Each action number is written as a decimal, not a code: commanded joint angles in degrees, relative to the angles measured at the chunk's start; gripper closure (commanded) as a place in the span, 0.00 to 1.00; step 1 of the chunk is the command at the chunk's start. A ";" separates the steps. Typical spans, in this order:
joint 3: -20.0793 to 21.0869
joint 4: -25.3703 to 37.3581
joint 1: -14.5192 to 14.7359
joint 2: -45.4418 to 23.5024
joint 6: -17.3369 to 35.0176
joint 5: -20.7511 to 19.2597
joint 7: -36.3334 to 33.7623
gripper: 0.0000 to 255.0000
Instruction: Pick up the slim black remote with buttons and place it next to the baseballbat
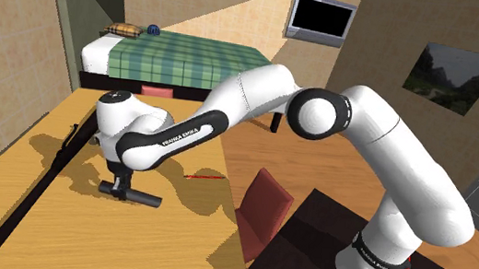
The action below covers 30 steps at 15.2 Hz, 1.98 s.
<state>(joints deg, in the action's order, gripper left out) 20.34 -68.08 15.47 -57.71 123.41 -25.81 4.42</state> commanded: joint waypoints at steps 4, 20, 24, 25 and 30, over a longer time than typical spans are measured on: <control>-0.64 0.87 0.38 -2.69 1.91 -0.56 -0.26 1.00; -2.25 6.07 1.88 -11.25 5.56 -1.61 -0.45 1.00; -2.25 6.08 1.88 -11.25 5.56 -1.61 -0.45 1.00; -2.25 6.08 1.88 -11.25 5.56 -1.61 -0.45 1.00; -2.24 6.18 1.88 -11.29 5.50 -1.60 -0.41 0.00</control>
<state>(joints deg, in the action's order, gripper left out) 18.10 -61.90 17.34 -69.00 128.92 -27.40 4.01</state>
